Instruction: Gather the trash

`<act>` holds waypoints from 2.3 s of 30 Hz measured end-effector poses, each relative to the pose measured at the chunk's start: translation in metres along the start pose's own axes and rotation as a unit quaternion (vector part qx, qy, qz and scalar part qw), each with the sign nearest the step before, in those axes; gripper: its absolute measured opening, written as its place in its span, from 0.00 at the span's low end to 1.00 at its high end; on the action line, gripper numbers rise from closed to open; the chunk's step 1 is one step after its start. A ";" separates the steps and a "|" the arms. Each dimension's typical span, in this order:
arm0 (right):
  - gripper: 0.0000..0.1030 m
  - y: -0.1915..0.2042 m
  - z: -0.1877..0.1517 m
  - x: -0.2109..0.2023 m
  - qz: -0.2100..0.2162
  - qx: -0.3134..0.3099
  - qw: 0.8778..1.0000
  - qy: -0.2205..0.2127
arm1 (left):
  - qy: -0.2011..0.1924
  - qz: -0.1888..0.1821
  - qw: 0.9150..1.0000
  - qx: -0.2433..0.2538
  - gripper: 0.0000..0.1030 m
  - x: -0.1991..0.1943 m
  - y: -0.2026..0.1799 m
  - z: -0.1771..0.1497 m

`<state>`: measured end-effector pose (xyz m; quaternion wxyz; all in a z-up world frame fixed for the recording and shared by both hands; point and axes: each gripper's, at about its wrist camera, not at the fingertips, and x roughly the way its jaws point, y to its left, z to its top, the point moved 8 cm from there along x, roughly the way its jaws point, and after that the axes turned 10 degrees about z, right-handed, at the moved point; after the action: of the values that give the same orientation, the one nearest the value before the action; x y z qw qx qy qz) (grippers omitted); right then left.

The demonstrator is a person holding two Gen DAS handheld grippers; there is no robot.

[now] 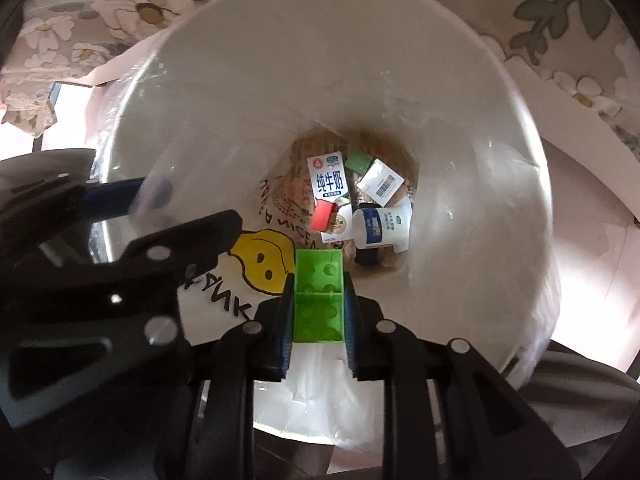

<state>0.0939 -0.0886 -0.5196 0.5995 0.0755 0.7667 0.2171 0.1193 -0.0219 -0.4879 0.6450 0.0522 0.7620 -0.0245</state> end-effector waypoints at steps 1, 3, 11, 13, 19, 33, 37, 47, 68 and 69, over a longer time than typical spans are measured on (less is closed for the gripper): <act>0.34 -0.001 0.001 -0.001 -0.002 0.001 1.000 -0.004 | 0.002 0.000 1.000 0.000 0.59 0.000 -0.001 0.000; 0.34 -0.001 0.003 -0.002 0.002 0.001 1.000 -0.008 | 0.003 0.000 1.000 0.000 0.59 0.000 -0.001 0.000; 0.34 -0.002 0.001 -0.007 0.003 0.001 1.000 -0.009 | 0.000 0.002 1.000 0.004 0.59 -0.002 -0.001 -0.002; 0.34 -0.001 0.000 -0.013 0.002 -0.002 1.000 -0.012 | -0.002 0.003 1.000 0.004 0.59 -0.005 -0.002 -0.003; 0.34 0.010 -0.005 -0.038 -0.024 -0.034 0.999 -0.034 | -0.023 0.021 0.999 0.008 0.59 -0.024 0.002 -0.006; 0.34 0.056 -0.011 -0.191 -0.066 -0.107 0.978 -0.170 | -0.209 0.072 0.975 0.035 0.60 -0.189 0.020 -0.013; 0.45 0.073 -0.018 -0.255 -0.096 -0.126 0.959 -0.234 | -0.266 0.087 0.959 0.040 0.64 -0.243 0.023 -0.020; 0.58 0.105 -0.061 -0.354 -0.153 -0.149 0.919 -0.332 | -0.393 0.133 0.909 0.035 0.84 -0.350 0.026 -0.059; 0.82 0.158 -0.162 -0.400 -0.176 -0.142 0.862 -0.455 | -0.454 0.161 0.876 0.003 0.91 -0.390 0.039 -0.152; 0.82 0.158 -0.164 -0.400 -0.179 -0.140 0.859 -0.459 | -0.453 0.159 0.877 0.002 0.91 -0.389 0.039 -0.155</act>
<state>0.0227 -0.1372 -0.0674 0.9160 -0.0562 0.3670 0.1518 0.0344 0.0144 -0.0778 0.9147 0.1572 0.3679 0.0564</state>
